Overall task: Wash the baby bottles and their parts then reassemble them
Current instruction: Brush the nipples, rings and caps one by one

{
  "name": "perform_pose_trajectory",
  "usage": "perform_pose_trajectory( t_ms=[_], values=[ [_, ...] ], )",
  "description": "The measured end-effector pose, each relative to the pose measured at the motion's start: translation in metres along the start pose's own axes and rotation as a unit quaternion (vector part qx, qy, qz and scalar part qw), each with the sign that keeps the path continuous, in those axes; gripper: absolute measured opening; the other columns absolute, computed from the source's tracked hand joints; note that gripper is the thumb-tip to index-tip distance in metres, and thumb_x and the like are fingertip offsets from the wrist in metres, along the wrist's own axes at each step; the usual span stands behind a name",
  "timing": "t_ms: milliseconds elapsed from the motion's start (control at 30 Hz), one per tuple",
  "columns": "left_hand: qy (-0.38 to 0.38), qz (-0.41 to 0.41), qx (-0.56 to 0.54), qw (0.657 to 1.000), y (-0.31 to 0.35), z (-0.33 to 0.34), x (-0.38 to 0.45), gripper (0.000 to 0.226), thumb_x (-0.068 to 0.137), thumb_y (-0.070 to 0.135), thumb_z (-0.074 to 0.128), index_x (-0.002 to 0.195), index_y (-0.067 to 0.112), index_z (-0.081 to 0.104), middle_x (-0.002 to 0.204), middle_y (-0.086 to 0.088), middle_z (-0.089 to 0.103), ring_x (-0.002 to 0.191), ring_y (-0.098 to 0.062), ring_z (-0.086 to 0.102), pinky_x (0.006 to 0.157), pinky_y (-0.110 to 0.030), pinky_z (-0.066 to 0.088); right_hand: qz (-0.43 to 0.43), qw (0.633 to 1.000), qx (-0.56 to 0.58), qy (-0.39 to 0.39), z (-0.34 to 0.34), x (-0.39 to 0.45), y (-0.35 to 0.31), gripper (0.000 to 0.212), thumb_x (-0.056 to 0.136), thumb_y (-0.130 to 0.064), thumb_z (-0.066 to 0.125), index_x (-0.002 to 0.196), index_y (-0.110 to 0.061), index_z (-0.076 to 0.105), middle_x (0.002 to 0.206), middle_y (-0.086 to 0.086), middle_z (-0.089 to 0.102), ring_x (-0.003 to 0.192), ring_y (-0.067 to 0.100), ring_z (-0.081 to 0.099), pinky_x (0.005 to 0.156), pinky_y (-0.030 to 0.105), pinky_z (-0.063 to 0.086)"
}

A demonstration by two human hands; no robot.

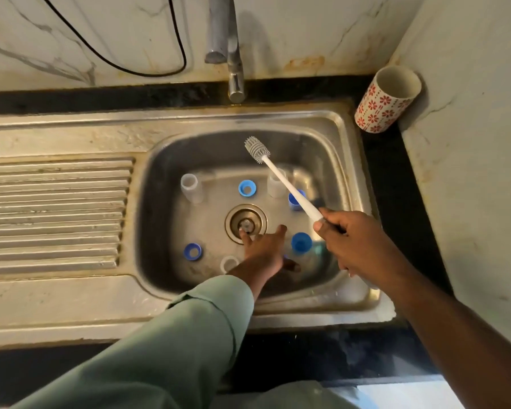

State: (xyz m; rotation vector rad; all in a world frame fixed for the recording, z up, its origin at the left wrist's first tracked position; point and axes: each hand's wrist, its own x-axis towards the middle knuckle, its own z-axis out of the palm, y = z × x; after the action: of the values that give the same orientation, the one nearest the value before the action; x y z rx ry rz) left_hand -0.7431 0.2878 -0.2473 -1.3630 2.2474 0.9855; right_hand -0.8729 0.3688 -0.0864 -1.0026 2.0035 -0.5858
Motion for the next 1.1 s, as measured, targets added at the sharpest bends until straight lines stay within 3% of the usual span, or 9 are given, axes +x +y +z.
perform_pose_trajectory(
  t_ms=[133, 267, 400, 633, 700, 800, 900, 1000, 1100],
  values=[
    [0.047, -0.073, -0.135, 0.987, -0.009, -0.030, 0.015, 0.054, 0.080, 0.046, 0.075, 0.126, 0.030, 0.052, 0.110, 0.005, 0.064, 0.108, -0.018, 0.058, 0.089, -0.033, 0.033, 0.003, 1.000, 0.006, 0.000, -0.004, 0.003, 0.007, 0.023, 0.098, -0.032, 0.054, 0.101, -0.014, 0.067, 0.072, 0.010, 0.063, 0.052, 0.014, 0.054, 0.053, 0.032, 0.052],
    [0.071, -0.155, -0.002, 0.985, -0.019, -0.048, 0.025, 0.018, 0.091, 0.018, 0.057, 0.106, 0.026, 0.063, 0.105, 0.004, 0.067, 0.105, -0.022, 0.059, 0.099, -0.040, 0.030, 0.009, 1.000, 0.027, -0.002, -0.002, 0.005, 0.012, 0.021, 0.098, -0.032, 0.054, 0.104, -0.016, 0.067, 0.068, 0.004, 0.060, 0.051, 0.009, 0.053, 0.049, 0.024, 0.046],
    [0.003, -0.149, 0.114, 0.982, -0.026, -0.038, 0.032, 0.016, 0.089, 0.030, 0.065, 0.101, 0.025, 0.056, 0.093, 0.004, 0.061, 0.104, -0.024, 0.058, 0.109, -0.045, 0.019, 0.012, 1.000, 0.029, -0.004, 0.004, 0.007, 0.015, 0.021, 0.098, -0.031, 0.054, 0.108, -0.018, 0.068, 0.063, -0.003, 0.057, 0.046, 0.003, 0.049, 0.049, 0.021, 0.043],
    [0.004, -0.133, 0.081, 0.988, -0.038, -0.019, 0.046, 0.031, 0.102, 0.015, 0.041, 0.128, 0.008, 0.056, 0.130, -0.016, 0.057, 0.125, -0.037, 0.048, 0.110, -0.045, 0.028, -0.002, 1.000, 0.009, 0.000, 0.009, 0.006, 0.016, 0.024, 0.098, -0.032, 0.055, 0.114, -0.020, 0.067, 0.061, -0.009, 0.055, 0.044, -0.008, 0.051, 0.048, 0.014, 0.038],
    [0.023, -0.148, 0.018, 0.989, -0.042, -0.027, 0.049, 0.030, 0.099, 0.021, 0.050, 0.127, 0.012, 0.058, 0.127, -0.010, 0.061, 0.120, -0.032, 0.056, 0.106, -0.041, 0.040, 0.000, 1.000, 0.000, 0.004, 0.011, 0.002, 0.015, 0.024, 0.097, -0.033, 0.055, 0.112, -0.018, 0.068, 0.062, -0.006, 0.056, 0.045, -0.006, 0.052, 0.050, 0.018, 0.040],
    [0.094, -0.151, -0.173, 0.969, -0.049, -0.057, 0.039, 0.016, 0.086, 0.021, 0.065, 0.099, 0.012, 0.064, 0.099, -0.008, 0.069, 0.089, -0.025, 0.065, 0.077, -0.036, 0.055, -0.001, 1.000, 0.000, 0.003, 0.008, -0.006, 0.014, 0.027, 0.097, -0.032, 0.055, 0.121, -0.024, 0.065, 0.065, -0.005, 0.057, 0.048, 0.002, 0.052, 0.051, 0.020, 0.044],
    [0.172, -0.133, -0.455, 0.864, -0.065, -0.089, 0.003, 0.014, 0.081, 0.008, 0.069, 0.081, 0.017, 0.058, 0.091, -0.016, 0.072, 0.076, -0.024, 0.066, 0.065, -0.038, 0.058, -0.009, 1.000, -0.005, -0.004, 0.003, -0.018, 0.014, 0.030, 0.097, -0.032, 0.055, 0.126, -0.027, 0.062, 0.067, -0.001, 0.059, 0.051, 0.005, 0.051, 0.049, 0.019, 0.044],
    [0.222, -0.047, -0.495, 0.839, -0.086, -0.114, -0.033, 0.022, 0.085, 0.004, 0.066, 0.078, 0.020, 0.054, 0.088, -0.013, 0.063, 0.078, -0.024, 0.066, 0.058, -0.036, 0.059, -0.050, 0.998, -0.031, -0.021, 0.000, -0.029, 0.009, 0.032, 0.095, -0.033, 0.058, 0.127, -0.033, 0.061, 0.066, -0.002, 0.061, 0.051, 0.004, 0.051, 0.051, 0.021, 0.043],
    [0.237, 0.037, -0.486, 0.841, -0.102, -0.142, -0.064, 0.035, 0.084, -0.003, 0.070, 0.092, 0.025, 0.050, 0.077, -0.009, 0.057, 0.058, -0.018, 0.057, 0.043, -0.024, 0.044, -0.103, 0.986, -0.121, -0.047, -0.003, -0.041, -0.008, 0.038, 0.094, -0.037, 0.059, 0.132, -0.040, 0.055, 0.067, -0.027, 0.059, 0.056, -0.004, 0.054, 0.051, 0.016, 0.040]
  ],
)
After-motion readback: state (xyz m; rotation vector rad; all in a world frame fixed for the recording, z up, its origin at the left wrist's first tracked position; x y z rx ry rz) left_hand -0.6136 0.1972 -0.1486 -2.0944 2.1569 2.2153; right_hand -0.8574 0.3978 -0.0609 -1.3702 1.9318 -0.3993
